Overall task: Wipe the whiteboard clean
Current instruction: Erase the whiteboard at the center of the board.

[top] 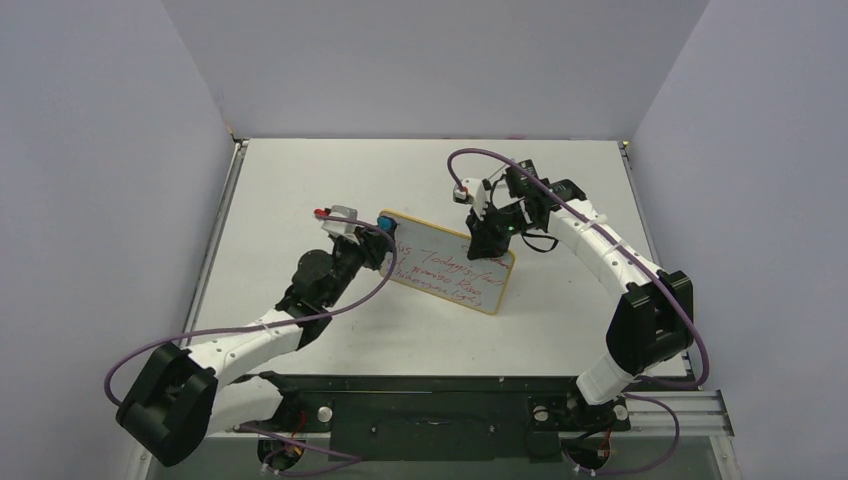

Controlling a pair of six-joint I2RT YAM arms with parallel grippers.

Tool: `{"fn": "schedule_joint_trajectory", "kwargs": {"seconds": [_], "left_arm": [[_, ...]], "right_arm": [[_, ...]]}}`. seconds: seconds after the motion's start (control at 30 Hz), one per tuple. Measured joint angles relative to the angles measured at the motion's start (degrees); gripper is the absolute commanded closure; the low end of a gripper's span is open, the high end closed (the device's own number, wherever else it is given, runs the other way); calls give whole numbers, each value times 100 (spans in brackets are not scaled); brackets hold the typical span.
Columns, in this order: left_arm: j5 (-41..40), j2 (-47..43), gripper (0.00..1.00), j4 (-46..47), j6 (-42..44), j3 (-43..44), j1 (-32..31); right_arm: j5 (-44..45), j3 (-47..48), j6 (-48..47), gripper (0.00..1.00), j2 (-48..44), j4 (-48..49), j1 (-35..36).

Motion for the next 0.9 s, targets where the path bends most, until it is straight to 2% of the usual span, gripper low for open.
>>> {"fn": "schedule_joint_trajectory", "kwargs": {"seconds": [0.27, 0.57, 0.7, 0.9], "left_arm": [[-9, 1054, 100, 85, -28, 79, -466], [-474, 2039, 100, 278, 4, 752, -1150], [-619, 2179, 100, 304, 70, 909, -1346], [-774, 2107, 100, 254, 151, 896, -1283]], "right_arm": [[-9, 0, -11, 100, 0, -15, 0], [83, 0, 122, 100, 4, -22, -98], [105, 0, 149, 100, 4, -20, -120], [101, 0, 146, 100, 4, -7, -120]]}}
